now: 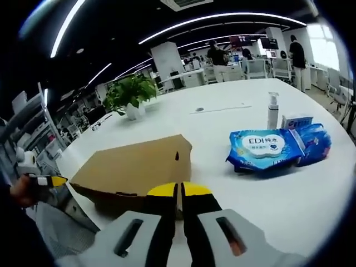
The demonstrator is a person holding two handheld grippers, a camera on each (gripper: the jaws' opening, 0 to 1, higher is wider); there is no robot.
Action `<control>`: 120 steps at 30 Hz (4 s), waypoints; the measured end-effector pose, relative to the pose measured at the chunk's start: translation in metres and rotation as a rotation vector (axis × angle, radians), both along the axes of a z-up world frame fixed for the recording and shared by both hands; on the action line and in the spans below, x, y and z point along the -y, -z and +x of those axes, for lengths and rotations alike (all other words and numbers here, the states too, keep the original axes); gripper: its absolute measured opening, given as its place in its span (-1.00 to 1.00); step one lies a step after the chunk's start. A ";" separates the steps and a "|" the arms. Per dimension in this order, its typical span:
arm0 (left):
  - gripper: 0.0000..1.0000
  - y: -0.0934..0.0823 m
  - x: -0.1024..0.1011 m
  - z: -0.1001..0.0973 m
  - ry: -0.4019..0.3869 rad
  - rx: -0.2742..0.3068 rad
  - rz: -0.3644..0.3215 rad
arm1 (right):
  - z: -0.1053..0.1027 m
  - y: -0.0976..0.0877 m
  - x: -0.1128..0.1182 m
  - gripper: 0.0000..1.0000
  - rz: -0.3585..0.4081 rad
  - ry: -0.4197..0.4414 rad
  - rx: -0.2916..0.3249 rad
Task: Operate the shoe box by opening the lid, removing the specified soft item, and placing it in the target area until the item is outside and the box remains undamaged.
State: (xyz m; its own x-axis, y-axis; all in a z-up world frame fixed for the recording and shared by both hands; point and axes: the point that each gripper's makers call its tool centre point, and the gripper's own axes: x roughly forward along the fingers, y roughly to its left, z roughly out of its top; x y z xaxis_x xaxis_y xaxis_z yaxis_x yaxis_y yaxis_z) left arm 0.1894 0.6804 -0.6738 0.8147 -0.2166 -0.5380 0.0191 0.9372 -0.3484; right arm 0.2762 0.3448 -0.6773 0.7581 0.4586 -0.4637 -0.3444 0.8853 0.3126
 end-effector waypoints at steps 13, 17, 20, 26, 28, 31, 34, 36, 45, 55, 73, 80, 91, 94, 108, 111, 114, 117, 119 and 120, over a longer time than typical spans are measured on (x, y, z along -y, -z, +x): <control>-0.37 0.005 0.038 0.016 0.068 -0.011 -0.142 | 0.000 0.006 -0.023 -0.70 0.087 -0.055 -0.051; -0.40 0.028 0.053 0.012 0.132 -0.102 -0.127 | -0.002 0.018 -0.026 -0.62 0.081 -0.046 -0.081; -0.38 0.032 0.056 0.016 0.138 -0.109 -0.104 | -0.001 0.024 -0.025 -0.62 0.063 -0.050 -0.093; -0.36 0.030 0.052 0.040 0.159 -0.094 -0.110 | 0.010 0.023 -0.023 -0.63 0.062 -0.018 -0.074; -0.36 0.030 0.053 0.050 0.168 -0.093 -0.109 | 0.017 0.023 -0.023 -0.64 0.059 -0.007 -0.072; -0.36 0.029 0.056 0.065 0.180 -0.091 -0.105 | 0.031 0.022 -0.019 -0.64 0.048 0.009 -0.066; -0.36 0.029 0.062 0.083 0.186 -0.084 -0.104 | 0.042 0.023 -0.015 -0.64 0.040 0.023 -0.060; -0.36 0.029 0.065 0.093 0.187 -0.080 -0.104 | 0.052 0.023 -0.011 -0.64 0.036 0.031 -0.056; -0.36 0.028 0.088 0.142 0.219 -0.060 -0.096 | 0.089 0.023 0.012 -0.64 0.009 0.080 -0.045; -0.35 0.027 0.101 0.165 0.255 -0.047 -0.095 | 0.104 0.023 0.027 -0.65 -0.006 0.113 -0.038; -0.30 0.021 0.101 0.161 0.243 0.059 -0.048 | 0.098 0.024 0.037 -0.38 0.054 0.100 -0.044; -0.15 0.009 0.084 0.134 0.207 0.090 -0.029 | 0.056 0.029 0.057 -0.28 0.025 0.105 -0.034; -0.09 0.018 0.118 0.067 0.386 0.060 0.078 | -0.014 0.039 0.066 -0.24 -0.075 0.066 -0.040; -0.04 0.009 0.120 0.071 0.410 0.084 0.131 | -0.022 0.034 0.060 -0.25 -0.122 0.035 -0.017; -0.01 0.024 0.122 0.054 0.459 0.044 0.178 | -0.025 0.025 0.046 -0.18 -0.197 -0.029 0.038; -0.01 0.028 0.126 0.051 0.485 0.029 0.180 | -0.024 0.023 0.053 -0.18 -0.182 -0.001 0.039; -0.01 0.027 0.129 0.050 0.502 0.037 0.189 | -0.023 0.021 0.058 -0.20 -0.182 0.025 0.044; -0.01 0.027 0.130 0.049 0.509 0.037 0.188 | -0.022 0.018 0.060 -0.21 -0.173 0.043 0.055; -0.01 0.028 0.129 0.050 0.505 0.036 0.186 | -0.022 0.016 0.060 -0.21 -0.161 0.050 0.059; 0.00 0.028 0.127 0.050 0.499 0.035 0.183 | -0.022 0.016 0.060 -0.20 -0.159 0.051 0.060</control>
State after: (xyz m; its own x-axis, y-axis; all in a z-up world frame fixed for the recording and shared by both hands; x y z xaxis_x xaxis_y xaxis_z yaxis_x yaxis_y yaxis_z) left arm 0.2393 0.5531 -0.7023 0.6545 -0.4876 -0.5778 0.4871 0.8565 -0.1711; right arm 0.2545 0.2846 -0.6937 0.8070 0.3429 -0.4808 -0.3111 0.9389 0.1474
